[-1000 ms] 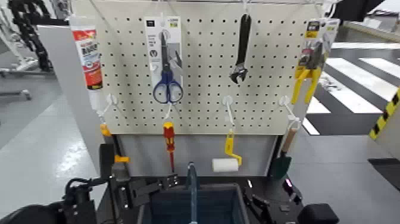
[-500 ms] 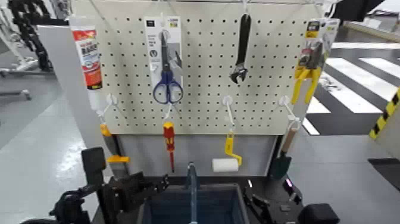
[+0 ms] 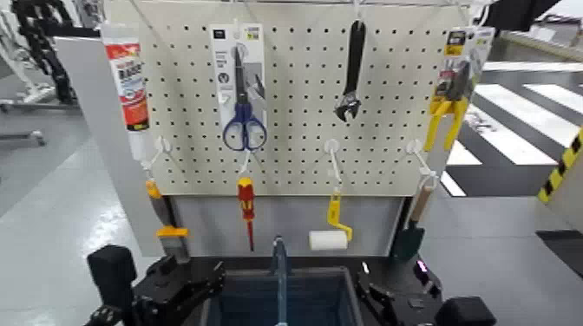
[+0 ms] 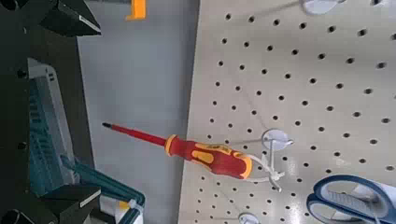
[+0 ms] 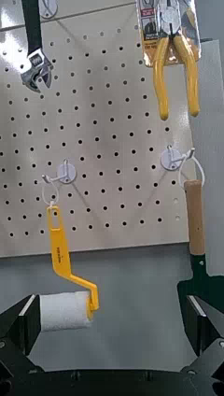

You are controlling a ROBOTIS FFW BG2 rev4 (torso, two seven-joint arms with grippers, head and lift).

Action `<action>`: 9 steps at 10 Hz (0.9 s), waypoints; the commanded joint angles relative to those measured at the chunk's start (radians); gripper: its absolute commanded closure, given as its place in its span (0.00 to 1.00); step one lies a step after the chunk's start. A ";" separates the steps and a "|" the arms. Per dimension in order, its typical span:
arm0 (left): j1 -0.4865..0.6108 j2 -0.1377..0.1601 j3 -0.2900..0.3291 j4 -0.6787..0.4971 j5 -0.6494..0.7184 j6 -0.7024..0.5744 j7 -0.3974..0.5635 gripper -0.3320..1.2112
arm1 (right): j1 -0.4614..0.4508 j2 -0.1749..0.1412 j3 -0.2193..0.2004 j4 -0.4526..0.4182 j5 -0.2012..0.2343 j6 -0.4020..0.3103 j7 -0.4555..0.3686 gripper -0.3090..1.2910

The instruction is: Place the crate on the table.

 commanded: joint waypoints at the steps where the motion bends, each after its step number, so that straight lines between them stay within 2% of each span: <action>1: 0.088 -0.068 0.024 0.008 -0.114 -0.231 0.073 0.28 | 0.001 -0.002 0.000 -0.004 0.000 0.001 0.000 0.28; 2: 0.108 -0.076 0.025 0.018 -0.142 -0.291 0.095 0.28 | 0.004 -0.002 -0.001 -0.004 0.000 0.003 0.001 0.28; 6: 0.161 -0.068 -0.018 0.041 -0.210 -0.443 0.202 0.28 | 0.009 -0.003 -0.003 -0.013 0.000 0.007 0.001 0.28; 9: 0.174 -0.048 -0.064 0.047 -0.225 -0.509 0.296 0.28 | 0.011 -0.003 -0.003 -0.015 -0.002 0.010 0.003 0.28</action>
